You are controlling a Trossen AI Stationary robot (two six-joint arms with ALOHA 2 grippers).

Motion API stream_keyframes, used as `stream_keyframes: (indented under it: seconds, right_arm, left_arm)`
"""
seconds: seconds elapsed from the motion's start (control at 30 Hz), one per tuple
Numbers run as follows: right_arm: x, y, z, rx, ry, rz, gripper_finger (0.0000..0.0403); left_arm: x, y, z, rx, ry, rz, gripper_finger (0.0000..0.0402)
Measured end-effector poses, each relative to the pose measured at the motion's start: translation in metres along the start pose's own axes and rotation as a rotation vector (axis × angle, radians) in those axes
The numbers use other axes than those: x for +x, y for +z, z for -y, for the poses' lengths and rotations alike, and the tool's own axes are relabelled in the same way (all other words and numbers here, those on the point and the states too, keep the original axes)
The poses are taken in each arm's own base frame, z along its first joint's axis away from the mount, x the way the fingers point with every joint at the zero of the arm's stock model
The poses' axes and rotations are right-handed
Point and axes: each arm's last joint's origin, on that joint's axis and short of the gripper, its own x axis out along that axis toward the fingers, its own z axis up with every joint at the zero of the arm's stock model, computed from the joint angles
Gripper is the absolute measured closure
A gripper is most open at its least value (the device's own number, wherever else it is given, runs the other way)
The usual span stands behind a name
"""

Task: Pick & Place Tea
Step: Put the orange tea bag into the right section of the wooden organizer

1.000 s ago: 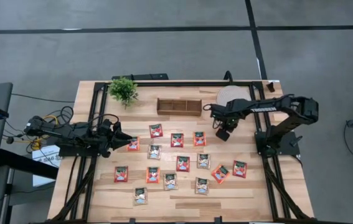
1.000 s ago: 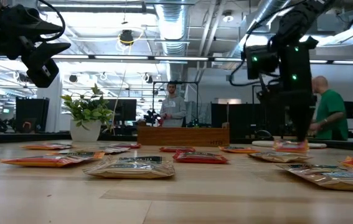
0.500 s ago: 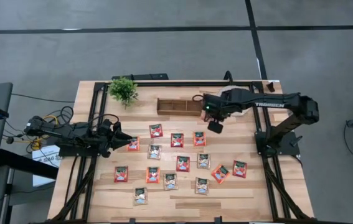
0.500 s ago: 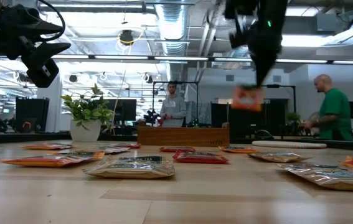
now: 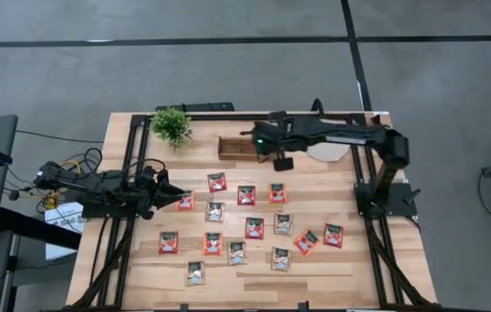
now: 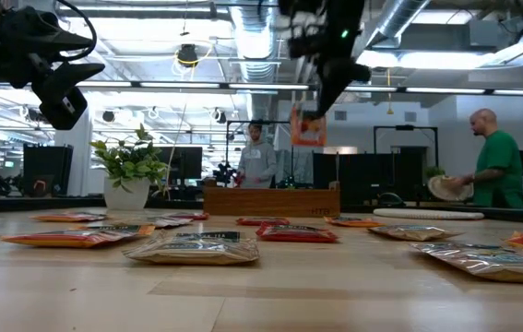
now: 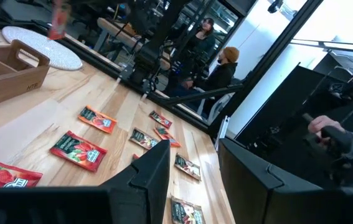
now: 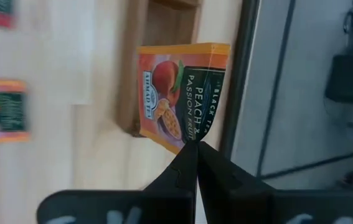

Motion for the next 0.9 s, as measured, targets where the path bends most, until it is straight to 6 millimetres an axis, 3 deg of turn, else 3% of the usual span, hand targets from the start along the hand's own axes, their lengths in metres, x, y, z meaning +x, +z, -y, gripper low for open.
stream_keyframes:
  seconds: [0.3,0.67,0.9]
  right_arm:
    - [0.052,-0.003,0.019,0.079,0.028,-0.131,0.0403]
    - [0.058,-0.005,0.028,0.162,0.062,-0.086,0.0403]
    - [0.076,-0.009,0.015,0.182,0.080,-0.106,0.0403]
  left_arm:
    - [0.000,0.000,0.000,0.000,0.000,0.000,0.0273]
    - [0.000,0.000,0.000,0.004,0.000,0.000,0.0273]
    - [0.000,0.000,0.000,0.004,0.000,-0.001,0.0273]
